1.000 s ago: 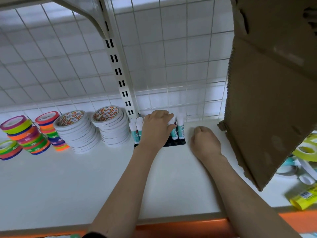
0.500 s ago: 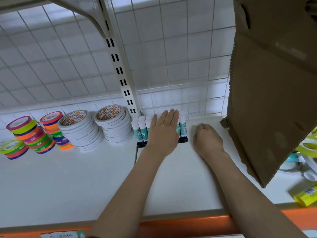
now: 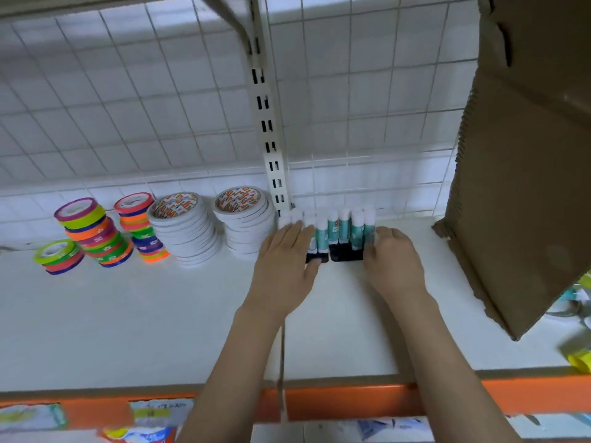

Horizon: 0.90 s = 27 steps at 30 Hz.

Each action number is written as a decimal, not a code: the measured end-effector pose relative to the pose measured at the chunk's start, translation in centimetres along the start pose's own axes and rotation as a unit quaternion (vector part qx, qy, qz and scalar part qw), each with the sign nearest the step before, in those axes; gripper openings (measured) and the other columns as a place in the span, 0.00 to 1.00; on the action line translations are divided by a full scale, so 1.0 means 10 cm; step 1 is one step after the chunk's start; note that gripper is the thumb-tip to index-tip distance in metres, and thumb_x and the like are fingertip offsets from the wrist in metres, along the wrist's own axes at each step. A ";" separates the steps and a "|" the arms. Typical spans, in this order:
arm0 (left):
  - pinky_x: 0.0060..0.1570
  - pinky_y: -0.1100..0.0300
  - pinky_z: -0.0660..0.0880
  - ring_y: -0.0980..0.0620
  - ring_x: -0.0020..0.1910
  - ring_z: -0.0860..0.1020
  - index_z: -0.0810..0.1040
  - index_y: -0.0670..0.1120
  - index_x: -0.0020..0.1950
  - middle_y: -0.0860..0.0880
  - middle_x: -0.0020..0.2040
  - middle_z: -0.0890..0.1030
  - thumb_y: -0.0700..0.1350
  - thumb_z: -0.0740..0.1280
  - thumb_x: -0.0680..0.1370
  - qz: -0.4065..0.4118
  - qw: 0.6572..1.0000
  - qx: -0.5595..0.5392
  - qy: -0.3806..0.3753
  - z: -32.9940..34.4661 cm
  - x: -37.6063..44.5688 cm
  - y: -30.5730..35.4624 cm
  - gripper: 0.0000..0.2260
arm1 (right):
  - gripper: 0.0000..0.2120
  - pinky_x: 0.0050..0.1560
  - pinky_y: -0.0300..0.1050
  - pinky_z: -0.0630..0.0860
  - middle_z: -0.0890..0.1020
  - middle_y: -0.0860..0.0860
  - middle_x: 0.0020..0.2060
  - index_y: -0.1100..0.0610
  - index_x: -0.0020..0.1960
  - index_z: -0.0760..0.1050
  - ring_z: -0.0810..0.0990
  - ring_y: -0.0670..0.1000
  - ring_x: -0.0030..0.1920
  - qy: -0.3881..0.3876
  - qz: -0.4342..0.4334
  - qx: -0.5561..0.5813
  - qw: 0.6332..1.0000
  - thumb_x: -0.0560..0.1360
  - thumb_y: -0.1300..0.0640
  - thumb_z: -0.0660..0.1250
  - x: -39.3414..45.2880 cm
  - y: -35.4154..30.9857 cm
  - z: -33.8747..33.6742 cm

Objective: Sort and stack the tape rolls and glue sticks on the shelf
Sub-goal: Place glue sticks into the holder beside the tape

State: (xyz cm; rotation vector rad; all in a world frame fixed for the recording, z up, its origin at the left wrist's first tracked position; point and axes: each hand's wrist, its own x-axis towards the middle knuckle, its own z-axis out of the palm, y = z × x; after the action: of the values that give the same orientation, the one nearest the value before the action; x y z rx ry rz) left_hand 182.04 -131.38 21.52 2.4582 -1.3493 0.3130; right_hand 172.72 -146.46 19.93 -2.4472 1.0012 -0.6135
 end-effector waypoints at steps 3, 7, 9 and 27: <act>0.68 0.50 0.60 0.44 0.71 0.65 0.67 0.44 0.71 0.44 0.72 0.67 0.52 0.59 0.78 -0.028 0.999 -0.018 -0.020 0.01 -0.40 -0.28 0.23 | 0.17 0.59 0.47 0.67 0.73 0.59 0.60 0.64 0.65 0.69 0.67 0.58 0.64 0.008 -0.007 0.005 1.000 0.78 0.59 0.58 -0.30 -0.29 0.21; 0.69 0.52 0.59 0.47 0.71 0.64 0.69 0.46 0.71 0.46 0.72 0.67 0.54 0.56 0.77 -0.072 0.996 -0.019 -0.041 -0.15 -0.88 -0.89 0.24 | 0.18 0.64 0.47 0.64 0.72 0.61 0.62 0.65 0.65 0.69 0.66 0.59 0.66 0.005 -0.030 0.002 1.000 0.77 0.59 0.60 -0.72 -0.86 0.52; 0.66 0.50 0.64 0.45 0.67 0.69 0.74 0.45 0.66 0.45 0.67 0.73 0.56 0.55 0.74 -0.095 0.994 -0.033 -0.034 -0.28 -1.11 -1.26 0.26 | 0.16 0.63 0.50 0.66 0.75 0.63 0.58 0.67 0.61 0.72 0.70 0.62 0.63 0.003 -0.037 0.003 0.999 0.75 0.61 0.62 -0.92 -1.19 0.68; 0.65 0.52 0.66 0.49 0.66 0.69 0.73 0.47 0.66 0.49 0.65 0.73 0.51 0.61 0.79 -0.222 0.972 -0.076 -0.031 -1.04 -2.44 -3.45 0.17 | 0.17 0.60 0.50 0.72 0.78 0.62 0.55 0.67 0.57 0.76 0.75 0.62 0.58 -0.095 -0.163 0.002 0.982 0.74 0.58 0.60 -1.92 -3.21 1.72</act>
State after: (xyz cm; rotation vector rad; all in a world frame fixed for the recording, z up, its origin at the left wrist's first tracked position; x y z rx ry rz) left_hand 197.89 -91.14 17.04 2.5644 -0.7738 0.0233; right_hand 187.13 -107.89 18.55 -2.6294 0.5278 -0.4695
